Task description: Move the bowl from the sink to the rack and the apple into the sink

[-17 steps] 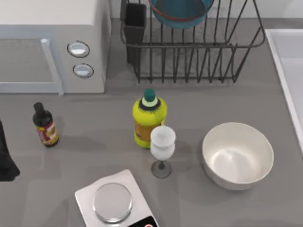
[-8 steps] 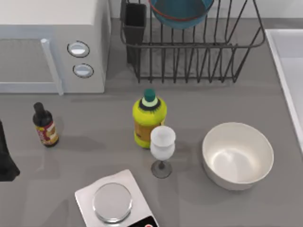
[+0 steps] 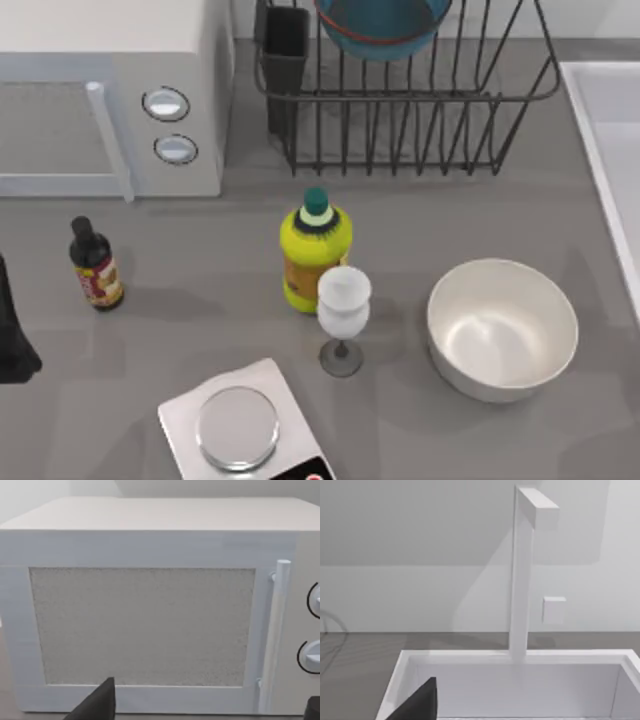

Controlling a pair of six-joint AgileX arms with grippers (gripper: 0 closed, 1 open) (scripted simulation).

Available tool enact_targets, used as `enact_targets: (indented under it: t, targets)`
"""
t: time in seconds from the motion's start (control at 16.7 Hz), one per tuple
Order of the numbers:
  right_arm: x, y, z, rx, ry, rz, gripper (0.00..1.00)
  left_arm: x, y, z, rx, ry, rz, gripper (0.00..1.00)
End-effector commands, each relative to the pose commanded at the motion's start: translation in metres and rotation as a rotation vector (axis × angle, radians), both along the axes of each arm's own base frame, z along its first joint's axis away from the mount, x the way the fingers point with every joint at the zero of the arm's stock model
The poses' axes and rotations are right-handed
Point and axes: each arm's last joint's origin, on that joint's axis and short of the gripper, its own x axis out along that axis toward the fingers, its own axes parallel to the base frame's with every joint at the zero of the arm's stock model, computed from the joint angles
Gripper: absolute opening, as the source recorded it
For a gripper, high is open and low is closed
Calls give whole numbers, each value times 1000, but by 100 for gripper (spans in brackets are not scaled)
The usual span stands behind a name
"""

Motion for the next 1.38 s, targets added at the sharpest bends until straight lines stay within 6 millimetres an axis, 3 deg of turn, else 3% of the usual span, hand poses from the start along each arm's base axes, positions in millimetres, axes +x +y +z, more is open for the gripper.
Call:
enact_targets:
  t: [0.18,0.36,0.72,0.96,1.14,1.38]
  targets:
    - [-13,17,33,-9,-31,4,100,0,0,0,0,0,0,100]
    - [-31,31,53,-20,-52,-10,100,0,0,0,0,0,0,100]
    - [-65,61,64,-9,-30,24,100,0,0,0,0,0,0,100]
    - [-98,76,75,-11,-76,21,100,0,0,0,0,0,0,100]
    - [-125,85,72,-5,-85,26,100,0,0,0,0,0,0,100]
    - [-146,94,50,5,-50,34,100,0,0,0,0,0,0,100]
